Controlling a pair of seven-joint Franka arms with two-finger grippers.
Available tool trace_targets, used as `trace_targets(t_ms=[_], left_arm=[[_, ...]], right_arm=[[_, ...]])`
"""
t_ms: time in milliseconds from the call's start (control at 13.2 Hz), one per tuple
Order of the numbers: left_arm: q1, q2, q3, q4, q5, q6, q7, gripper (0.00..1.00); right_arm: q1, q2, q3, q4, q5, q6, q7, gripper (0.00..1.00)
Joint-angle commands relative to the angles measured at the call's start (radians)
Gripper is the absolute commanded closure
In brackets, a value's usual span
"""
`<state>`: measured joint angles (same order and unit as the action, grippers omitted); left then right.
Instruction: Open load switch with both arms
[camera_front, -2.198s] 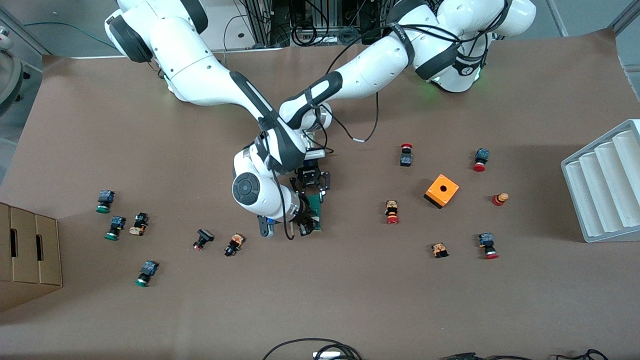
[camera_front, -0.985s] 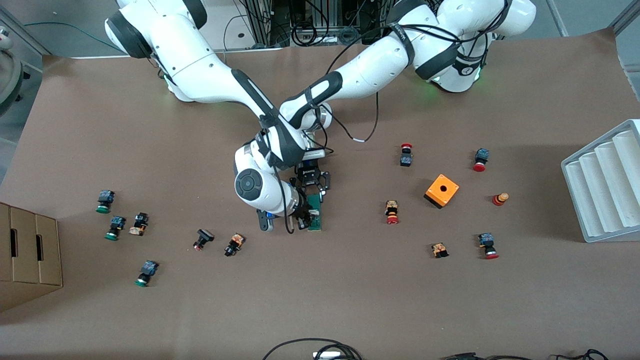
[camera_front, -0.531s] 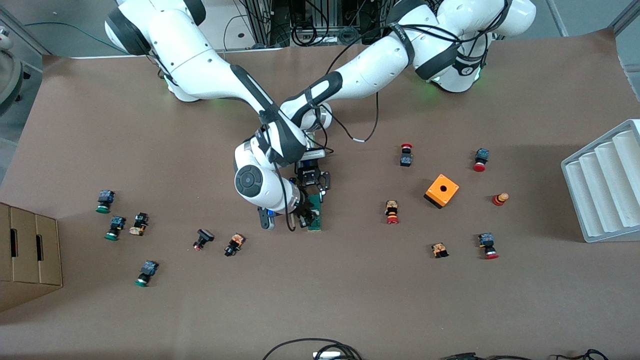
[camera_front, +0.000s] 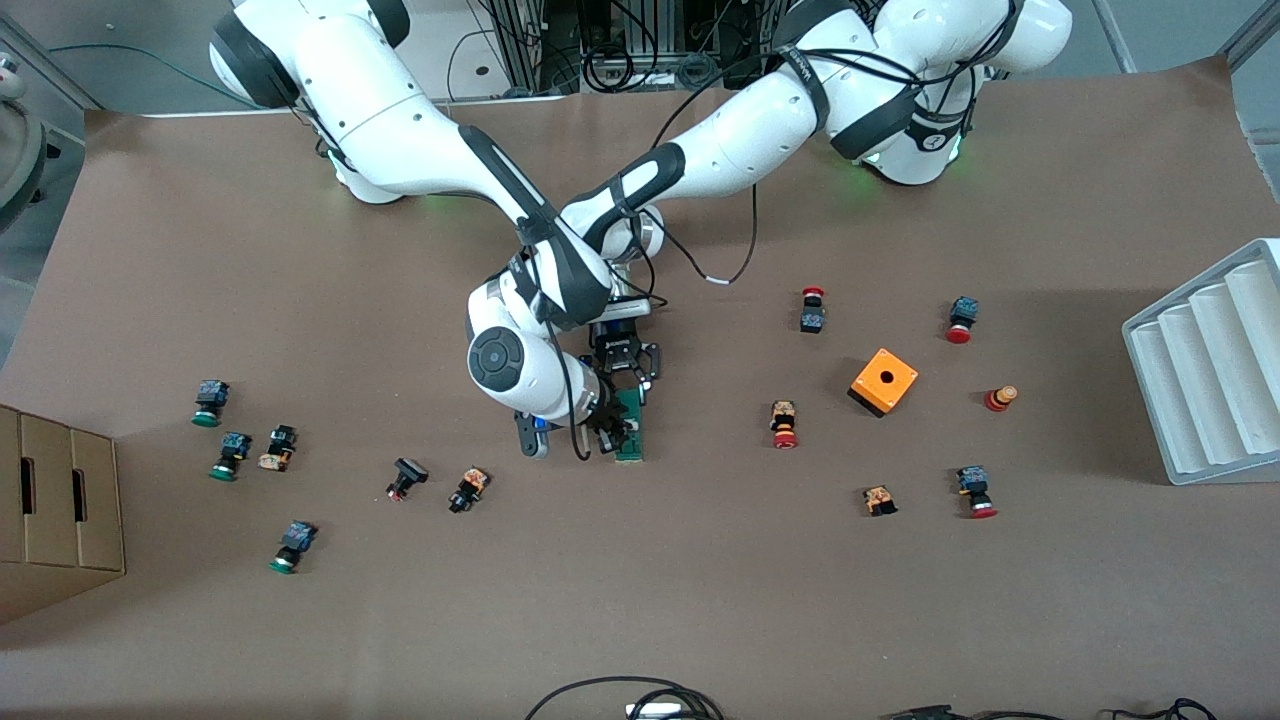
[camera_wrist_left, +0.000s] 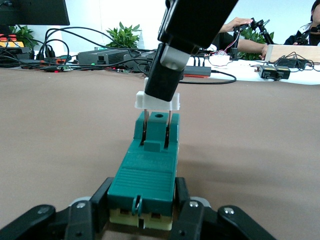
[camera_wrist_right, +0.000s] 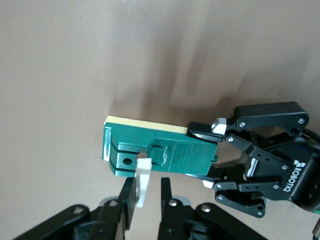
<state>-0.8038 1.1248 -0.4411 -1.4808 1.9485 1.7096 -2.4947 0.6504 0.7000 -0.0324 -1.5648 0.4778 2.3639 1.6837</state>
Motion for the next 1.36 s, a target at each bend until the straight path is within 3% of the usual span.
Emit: trace_targets(t_ms=[0,1289], left_arm=[[0.0,0.03,-0.007,0.027,-0.01,0.021,0.013,0.45],[0.0,0.03,-0.007,0.025,-0.008,0.022,0.013,0.45]], right_arm=[[0.008,-0.034,0.002,-0.041,-0.014,-0.017,0.007,0.81],[0.048,-0.033,0.0,-0.093,-0.027,0.024,-0.006,0.82]])
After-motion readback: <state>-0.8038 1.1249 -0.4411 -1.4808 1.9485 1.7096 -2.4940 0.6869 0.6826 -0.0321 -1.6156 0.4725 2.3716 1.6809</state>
